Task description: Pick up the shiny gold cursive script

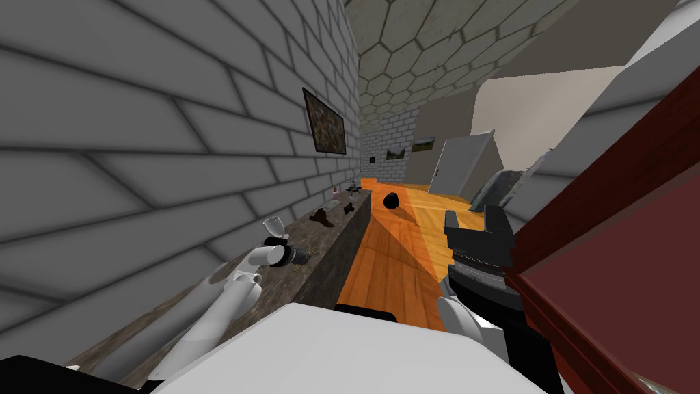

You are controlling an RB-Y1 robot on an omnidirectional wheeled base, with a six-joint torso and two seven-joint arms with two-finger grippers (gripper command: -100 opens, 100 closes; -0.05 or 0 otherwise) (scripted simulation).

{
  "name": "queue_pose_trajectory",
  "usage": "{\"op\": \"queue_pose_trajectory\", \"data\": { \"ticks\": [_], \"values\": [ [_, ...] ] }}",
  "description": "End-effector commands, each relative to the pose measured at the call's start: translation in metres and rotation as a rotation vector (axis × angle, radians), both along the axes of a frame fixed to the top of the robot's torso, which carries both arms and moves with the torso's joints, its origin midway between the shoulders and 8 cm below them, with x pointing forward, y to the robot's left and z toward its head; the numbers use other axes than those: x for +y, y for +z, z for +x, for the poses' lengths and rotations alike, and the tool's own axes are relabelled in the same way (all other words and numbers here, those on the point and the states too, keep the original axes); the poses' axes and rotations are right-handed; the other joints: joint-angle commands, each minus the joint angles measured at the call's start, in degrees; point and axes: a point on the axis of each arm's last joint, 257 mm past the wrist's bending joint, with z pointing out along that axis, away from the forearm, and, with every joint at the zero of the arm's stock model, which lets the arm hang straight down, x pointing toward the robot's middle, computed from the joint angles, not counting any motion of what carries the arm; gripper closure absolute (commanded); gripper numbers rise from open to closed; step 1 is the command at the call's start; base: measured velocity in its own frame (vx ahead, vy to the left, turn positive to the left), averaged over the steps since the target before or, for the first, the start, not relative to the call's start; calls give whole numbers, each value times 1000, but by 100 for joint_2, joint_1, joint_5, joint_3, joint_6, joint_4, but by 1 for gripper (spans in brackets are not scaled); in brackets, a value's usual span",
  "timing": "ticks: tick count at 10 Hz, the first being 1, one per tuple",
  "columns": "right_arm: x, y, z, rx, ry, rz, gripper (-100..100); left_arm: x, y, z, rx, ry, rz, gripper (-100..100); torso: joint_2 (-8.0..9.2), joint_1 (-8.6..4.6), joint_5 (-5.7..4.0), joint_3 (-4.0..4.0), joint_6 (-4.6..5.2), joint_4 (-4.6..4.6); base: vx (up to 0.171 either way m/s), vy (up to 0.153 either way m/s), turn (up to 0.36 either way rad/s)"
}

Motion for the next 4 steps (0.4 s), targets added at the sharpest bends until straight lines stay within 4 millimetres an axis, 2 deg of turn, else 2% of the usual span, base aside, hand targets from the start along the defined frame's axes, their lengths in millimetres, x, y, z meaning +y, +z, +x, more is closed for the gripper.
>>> {"op": "queue_pose_trajectory", "data": {
  "ticks": [1,3,4],
  "values": [
    [0,0,0,0,0,0,0,-1,10,-1,0,-4,1,100,0,0,0,0,0,0,-13,6,28],
    [0,0,0,0,0,0,0,-1,11,0,-2,-5,1,100,10,3,-1,6,-2,3,-14,10,18],
    [0,0,0,0,0,0,0,-1,12,-1,-1,-5,1,0,7,2,1,4,-1,2,0,0,0]
  ]
}}
